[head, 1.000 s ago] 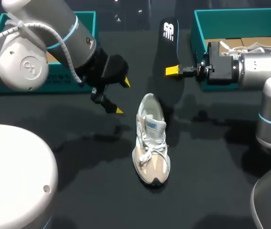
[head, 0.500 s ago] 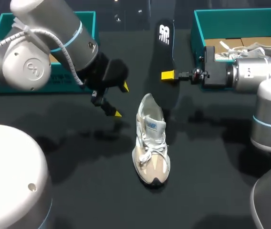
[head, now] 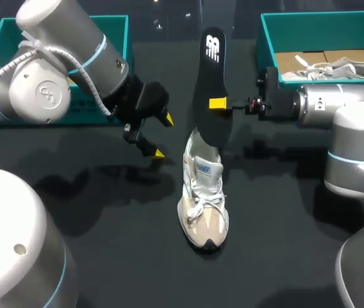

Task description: Take the shoe out of the shoebox, open the shoe tongue, remove and reinsert the insole, then place the shoe into the shoebox

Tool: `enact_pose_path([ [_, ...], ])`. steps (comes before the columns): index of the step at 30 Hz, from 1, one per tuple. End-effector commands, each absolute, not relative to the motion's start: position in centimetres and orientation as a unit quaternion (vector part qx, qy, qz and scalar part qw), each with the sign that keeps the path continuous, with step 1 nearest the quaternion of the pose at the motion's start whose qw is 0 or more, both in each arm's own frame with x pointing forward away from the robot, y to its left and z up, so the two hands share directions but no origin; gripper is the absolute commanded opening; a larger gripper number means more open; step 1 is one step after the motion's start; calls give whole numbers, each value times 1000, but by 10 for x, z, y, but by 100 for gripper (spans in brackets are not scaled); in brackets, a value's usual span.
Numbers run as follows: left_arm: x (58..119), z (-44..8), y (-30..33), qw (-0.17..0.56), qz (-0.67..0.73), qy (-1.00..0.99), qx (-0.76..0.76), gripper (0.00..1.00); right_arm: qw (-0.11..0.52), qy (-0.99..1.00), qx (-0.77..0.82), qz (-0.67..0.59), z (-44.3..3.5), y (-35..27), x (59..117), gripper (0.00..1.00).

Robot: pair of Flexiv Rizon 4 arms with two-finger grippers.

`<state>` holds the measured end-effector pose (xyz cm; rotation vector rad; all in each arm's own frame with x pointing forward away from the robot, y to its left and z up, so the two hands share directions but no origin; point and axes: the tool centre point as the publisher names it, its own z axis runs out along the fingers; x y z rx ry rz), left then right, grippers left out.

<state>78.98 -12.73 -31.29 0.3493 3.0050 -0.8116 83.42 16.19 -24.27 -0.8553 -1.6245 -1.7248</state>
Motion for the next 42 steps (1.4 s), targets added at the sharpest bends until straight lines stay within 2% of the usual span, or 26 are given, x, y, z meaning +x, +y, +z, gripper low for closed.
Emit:
enact_pose_path([
  [1,790,-322,-132,2,-257,960,108,100,296,-621,-313,-655,-247,170,834,0],
  [15,786,-343,-143,9,-243,967,80,100,254,-626,-242,-697,-256,188,837,0],
  [42,790,-350,-149,6,-232,971,63,100,230,-627,-208,-715,-260,196,834,0],
])
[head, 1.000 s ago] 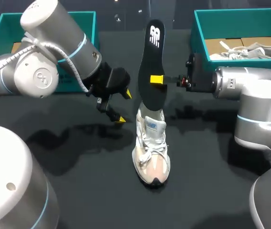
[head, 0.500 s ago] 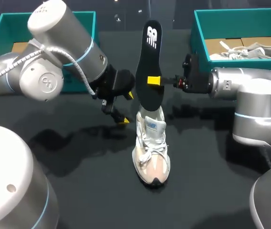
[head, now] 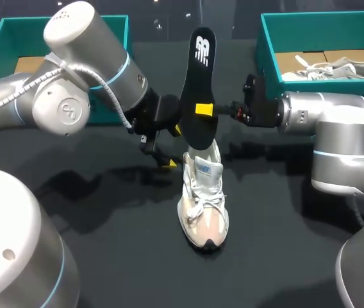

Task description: Take the shoe out of the shoebox, open the shoe tongue, remove and reinsert the insole, then place the shoe into the shoebox

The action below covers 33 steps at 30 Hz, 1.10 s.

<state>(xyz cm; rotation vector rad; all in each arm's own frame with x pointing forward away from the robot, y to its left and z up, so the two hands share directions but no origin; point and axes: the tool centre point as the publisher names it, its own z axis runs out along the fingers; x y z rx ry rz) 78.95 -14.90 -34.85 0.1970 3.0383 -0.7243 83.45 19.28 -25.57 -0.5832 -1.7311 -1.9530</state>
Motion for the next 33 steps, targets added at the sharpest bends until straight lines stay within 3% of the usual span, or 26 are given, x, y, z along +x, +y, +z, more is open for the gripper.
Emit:
enact_pose_path([
  [1,790,-350,-149,6,-232,971,63,100,230,-626,-206,-716,-261,196,834,0],
  [33,790,-350,-149,6,-232,971,63,100,177,-655,-130,-723,-263,192,829,0],
])
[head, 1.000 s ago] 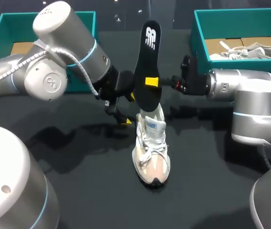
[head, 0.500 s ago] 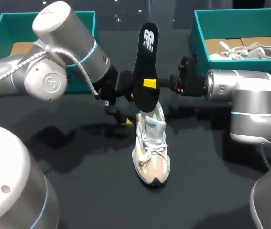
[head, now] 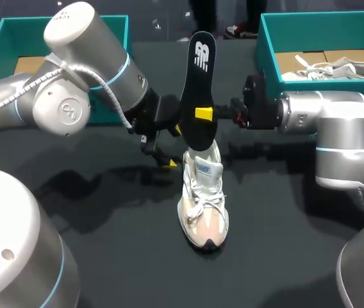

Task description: Take the shoe out of the shoebox, open the shoe tongue, remove and reinsert the insole, then place the shoe into the shoebox

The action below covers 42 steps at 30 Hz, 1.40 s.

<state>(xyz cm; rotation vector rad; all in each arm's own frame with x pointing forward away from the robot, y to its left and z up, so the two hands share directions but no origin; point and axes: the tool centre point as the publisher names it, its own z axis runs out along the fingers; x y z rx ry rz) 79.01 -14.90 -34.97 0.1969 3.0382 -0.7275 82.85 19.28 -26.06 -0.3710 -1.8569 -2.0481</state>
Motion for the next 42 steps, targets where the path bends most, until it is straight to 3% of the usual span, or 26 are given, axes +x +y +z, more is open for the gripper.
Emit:
enact_pose_path([
  [1,790,-350,-149,6,-232,971,63,100,177,-655,-130,-723,-263,192,829,0],
  [28,790,-350,-149,6,-232,971,63,100,146,-672,-114,-717,-285,189,816,0],
  [42,790,-350,-149,6,-232,971,63,100,161,-687,-133,-696,-309,193,804,0],
])
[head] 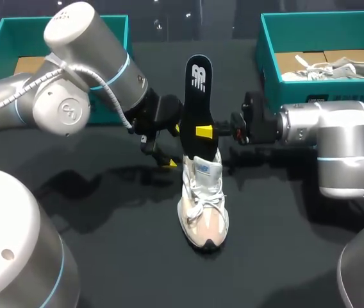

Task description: Take the shoe out of the shoebox, open the shoe tongue, remove and reinsert the insole, then place the shoe into the shoebox

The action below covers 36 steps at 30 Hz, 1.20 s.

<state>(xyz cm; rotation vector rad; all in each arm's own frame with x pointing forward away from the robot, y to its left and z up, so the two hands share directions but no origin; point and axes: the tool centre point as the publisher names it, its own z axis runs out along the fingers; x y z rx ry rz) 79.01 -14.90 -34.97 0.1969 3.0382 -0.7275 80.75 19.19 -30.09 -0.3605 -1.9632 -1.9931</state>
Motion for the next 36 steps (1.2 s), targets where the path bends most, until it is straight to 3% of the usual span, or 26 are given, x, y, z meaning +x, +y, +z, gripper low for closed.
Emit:
enact_pose_path([
  [1,790,-350,-149,6,-232,971,63,100,162,-687,-138,-695,-311,193,803,0],
  [33,790,-350,-149,6,-232,971,63,100,189,-691,-232,-658,-347,185,766,0],
  [34,790,-350,-149,6,-232,971,63,100,189,-691,-227,-660,-345,185,767,2],
  [35,790,-350,-149,6,-232,971,63,100,189,-690,-220,-663,-343,186,768,12],
  [36,790,-350,-149,6,-232,971,63,100,188,-690,-216,-665,-341,186,769,16],
])
